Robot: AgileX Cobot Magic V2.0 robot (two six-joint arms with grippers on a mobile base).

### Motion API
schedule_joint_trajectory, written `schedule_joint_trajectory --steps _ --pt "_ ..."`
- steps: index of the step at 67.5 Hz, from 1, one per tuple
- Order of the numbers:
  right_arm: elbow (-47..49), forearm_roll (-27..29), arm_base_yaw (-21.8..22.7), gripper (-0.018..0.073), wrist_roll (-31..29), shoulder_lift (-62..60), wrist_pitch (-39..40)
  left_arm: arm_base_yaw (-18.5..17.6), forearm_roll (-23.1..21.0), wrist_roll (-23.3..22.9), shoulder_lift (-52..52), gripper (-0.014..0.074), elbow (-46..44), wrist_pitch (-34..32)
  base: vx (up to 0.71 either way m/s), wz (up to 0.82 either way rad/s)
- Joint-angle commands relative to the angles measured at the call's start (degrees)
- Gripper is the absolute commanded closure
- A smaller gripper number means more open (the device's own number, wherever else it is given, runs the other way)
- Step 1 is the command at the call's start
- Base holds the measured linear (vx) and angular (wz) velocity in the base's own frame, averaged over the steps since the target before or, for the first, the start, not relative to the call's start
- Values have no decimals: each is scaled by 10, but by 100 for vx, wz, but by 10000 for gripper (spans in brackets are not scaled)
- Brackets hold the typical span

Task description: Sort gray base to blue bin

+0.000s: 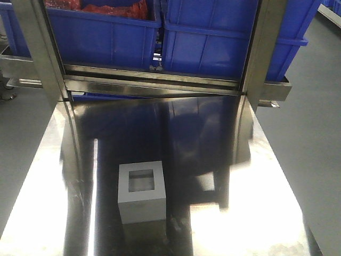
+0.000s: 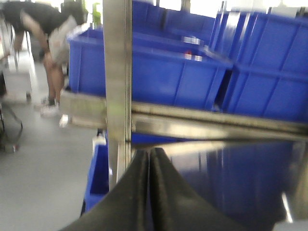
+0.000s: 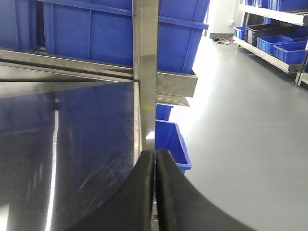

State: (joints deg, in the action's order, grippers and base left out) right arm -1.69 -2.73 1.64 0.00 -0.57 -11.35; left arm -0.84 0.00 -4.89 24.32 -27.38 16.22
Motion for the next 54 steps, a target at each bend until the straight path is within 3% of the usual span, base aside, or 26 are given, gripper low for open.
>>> schedule_joint_trajectory --steps 1,31,40,54 --pt "-4 -3 -1 564 -7 -9 41 2 -18 -6 35 595 -33 5 0 0" --pt "-4 -3 -1 564 -7 -9 42 2 -18 -6 75 574 -30 26 0 0" --pt "-4 -3 -1 564 -7 -9 42 2 -18 -5 75 500 -30 26 0 0" --pt "-4 -3 -1 564 -7 -9 42 2 -18 -5 75 267 -30 27 0 0"
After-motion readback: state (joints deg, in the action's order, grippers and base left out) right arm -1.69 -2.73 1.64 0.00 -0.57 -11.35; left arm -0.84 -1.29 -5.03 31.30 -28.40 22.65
